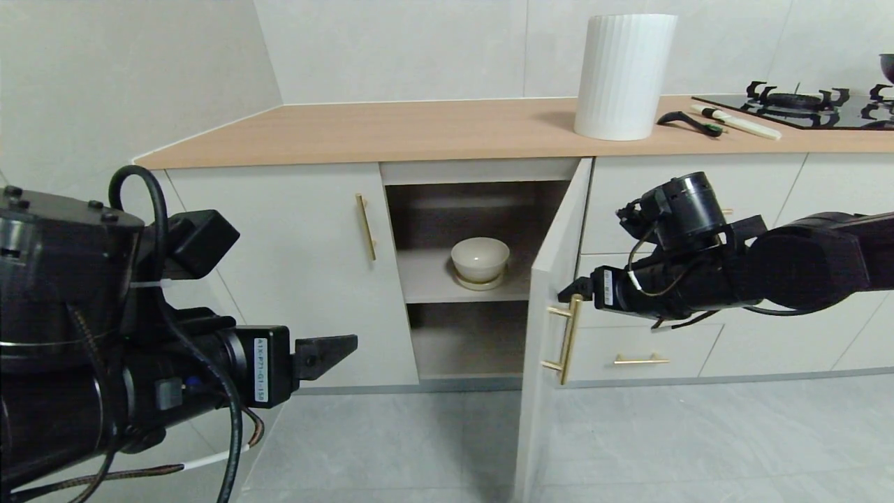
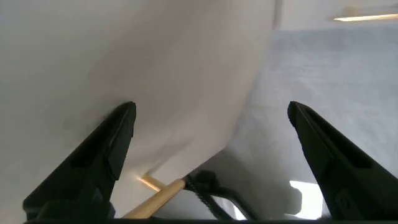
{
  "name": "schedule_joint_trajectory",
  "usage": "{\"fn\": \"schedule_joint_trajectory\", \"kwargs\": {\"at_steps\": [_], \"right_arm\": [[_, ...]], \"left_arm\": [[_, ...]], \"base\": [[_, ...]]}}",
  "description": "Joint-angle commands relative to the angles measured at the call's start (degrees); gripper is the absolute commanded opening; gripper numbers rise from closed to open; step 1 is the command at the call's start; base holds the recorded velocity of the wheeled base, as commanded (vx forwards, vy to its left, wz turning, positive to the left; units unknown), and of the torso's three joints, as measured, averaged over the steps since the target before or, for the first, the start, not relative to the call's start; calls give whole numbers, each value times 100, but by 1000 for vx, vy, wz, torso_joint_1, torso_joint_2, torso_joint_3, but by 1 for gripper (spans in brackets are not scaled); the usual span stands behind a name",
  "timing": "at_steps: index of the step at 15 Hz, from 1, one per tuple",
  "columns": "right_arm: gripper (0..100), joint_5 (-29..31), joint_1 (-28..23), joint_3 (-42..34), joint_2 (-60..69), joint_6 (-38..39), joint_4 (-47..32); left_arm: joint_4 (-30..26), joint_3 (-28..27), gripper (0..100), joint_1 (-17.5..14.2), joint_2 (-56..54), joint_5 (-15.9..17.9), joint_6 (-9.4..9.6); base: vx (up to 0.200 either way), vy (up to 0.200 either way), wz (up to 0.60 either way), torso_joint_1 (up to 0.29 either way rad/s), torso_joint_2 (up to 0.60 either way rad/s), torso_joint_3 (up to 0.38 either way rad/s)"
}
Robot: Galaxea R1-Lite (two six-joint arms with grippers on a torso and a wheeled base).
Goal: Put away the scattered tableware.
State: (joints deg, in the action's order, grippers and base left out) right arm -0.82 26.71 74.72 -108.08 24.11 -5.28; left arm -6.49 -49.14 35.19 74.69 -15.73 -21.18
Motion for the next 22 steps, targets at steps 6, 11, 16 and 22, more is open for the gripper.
{"fn": "schedule_joint_trajectory", "kwargs": {"at_steps": [6, 11, 16, 22], "right_arm": [[100, -226, 194, 439, -618, -82, 36], [100, -217, 221, 412, -934, -56, 501], [100, -208, 273, 421, -1031, 102, 792], [100, -217, 484, 465, -1198, 726, 1275]], "left_arm": [[148, 27, 100, -4, 2, -115, -1], [148, 36, 100, -4, 37, -150, -1], [148, 27, 100, -65, 28, -185, -1], [148, 10, 100, -65, 10, -185, -1]], "base": [[0, 0, 0, 0, 0, 0], [0, 0, 0, 0, 0, 0], [80, 0, 0, 3, 3, -1], [167, 0, 0, -1, 3, 0]]}}
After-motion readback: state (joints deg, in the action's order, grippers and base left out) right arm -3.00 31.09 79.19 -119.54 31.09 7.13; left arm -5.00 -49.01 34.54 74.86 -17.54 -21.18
